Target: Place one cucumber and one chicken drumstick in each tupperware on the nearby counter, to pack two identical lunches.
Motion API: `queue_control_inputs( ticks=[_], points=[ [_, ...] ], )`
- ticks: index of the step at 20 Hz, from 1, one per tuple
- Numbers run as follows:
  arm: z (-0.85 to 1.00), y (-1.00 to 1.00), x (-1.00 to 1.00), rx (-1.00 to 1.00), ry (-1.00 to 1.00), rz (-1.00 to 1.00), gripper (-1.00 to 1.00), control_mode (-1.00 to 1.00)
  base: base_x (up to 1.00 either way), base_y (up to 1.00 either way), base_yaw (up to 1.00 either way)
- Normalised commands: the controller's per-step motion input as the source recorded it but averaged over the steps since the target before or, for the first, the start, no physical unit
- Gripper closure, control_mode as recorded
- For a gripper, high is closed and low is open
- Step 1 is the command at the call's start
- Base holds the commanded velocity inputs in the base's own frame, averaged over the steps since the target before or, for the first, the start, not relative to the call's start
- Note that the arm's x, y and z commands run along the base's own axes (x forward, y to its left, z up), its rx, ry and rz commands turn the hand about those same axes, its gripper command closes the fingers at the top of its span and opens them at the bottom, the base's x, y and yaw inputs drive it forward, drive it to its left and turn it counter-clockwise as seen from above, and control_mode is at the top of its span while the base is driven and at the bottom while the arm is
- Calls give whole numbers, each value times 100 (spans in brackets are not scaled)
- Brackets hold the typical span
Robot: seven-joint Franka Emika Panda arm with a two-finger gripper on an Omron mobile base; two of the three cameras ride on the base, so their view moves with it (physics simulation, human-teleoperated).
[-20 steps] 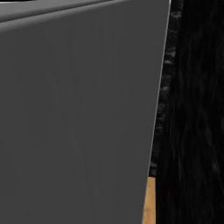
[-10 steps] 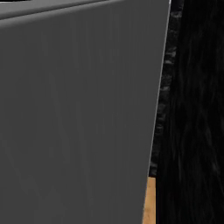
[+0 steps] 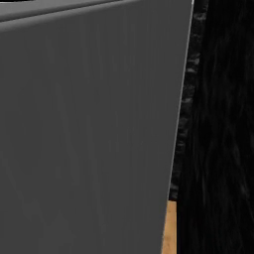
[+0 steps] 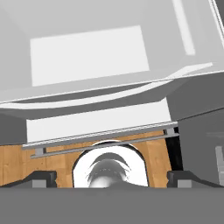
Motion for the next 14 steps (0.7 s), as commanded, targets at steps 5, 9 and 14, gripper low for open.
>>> queue_control_inputs(
  ticks=[5,9,14],
  points=[
    [77,4,0,0,-7,0,-100,-100,0,0,0],
    [68,14,0,0,-14,0,-100,-100,0,0,0],
    [51,16,0,0,-14,0,-100,-100,0,0,0]
  ],
)
